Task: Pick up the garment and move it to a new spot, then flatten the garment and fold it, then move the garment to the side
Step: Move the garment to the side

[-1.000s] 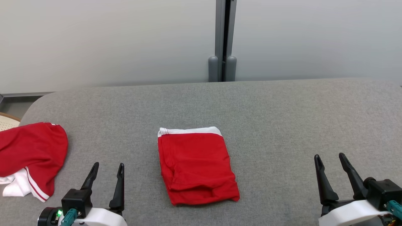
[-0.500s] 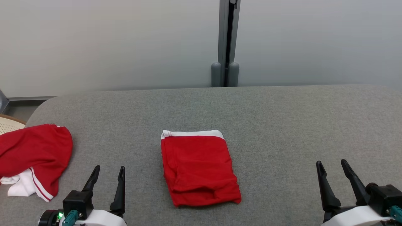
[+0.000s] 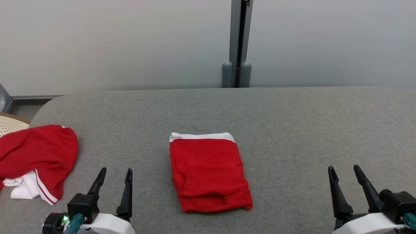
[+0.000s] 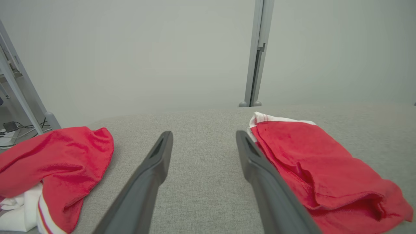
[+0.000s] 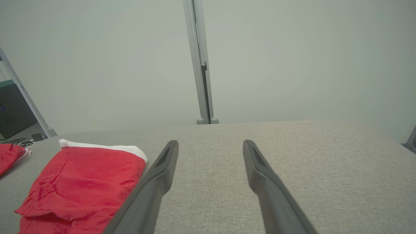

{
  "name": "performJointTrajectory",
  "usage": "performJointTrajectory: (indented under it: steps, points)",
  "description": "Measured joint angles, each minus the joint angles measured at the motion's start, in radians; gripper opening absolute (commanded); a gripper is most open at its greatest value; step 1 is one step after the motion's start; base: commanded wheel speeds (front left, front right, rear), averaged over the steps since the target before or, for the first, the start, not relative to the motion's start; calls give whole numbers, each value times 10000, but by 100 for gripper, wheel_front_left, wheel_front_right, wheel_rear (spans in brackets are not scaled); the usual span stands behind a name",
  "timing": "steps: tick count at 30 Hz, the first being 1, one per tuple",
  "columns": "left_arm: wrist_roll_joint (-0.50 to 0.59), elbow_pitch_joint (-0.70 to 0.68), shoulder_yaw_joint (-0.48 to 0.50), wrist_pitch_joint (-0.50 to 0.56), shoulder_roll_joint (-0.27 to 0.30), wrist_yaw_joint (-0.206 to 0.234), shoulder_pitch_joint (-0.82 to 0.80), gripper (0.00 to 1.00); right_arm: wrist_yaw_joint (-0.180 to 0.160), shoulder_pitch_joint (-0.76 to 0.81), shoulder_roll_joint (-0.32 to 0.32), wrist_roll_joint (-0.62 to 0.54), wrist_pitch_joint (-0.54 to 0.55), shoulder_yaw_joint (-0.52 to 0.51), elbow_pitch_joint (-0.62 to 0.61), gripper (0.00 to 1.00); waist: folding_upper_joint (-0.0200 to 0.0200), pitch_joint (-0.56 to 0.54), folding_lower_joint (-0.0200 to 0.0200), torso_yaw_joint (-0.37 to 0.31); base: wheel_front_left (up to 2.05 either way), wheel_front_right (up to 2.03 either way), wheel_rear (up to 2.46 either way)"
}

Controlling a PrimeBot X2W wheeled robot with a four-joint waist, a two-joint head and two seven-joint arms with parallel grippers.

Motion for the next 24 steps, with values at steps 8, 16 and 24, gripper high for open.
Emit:
performJointTrajectory:
  steps: [8, 16, 24]
  points:
    - [109, -226, -351, -75, -362, -21, -1259, 100, 0, -999, 92, 207, -35, 360, 830, 100, 0, 780, -1, 443, 0, 0, 0]
    - [182, -10, -748, -389, -991, -203, -2507, 100, 0, -2867, 242, 529, -359, 1584, 3285, 100, 0, 2139, 0, 1211, 0, 0, 0]
    - [199, 345, -788, -525, -1252, -276, -3096, 100, -19, -3907, 222, 1172, -633, 2395, 5415, 100, 0, 2992, 0, 1966, 0, 0, 0]
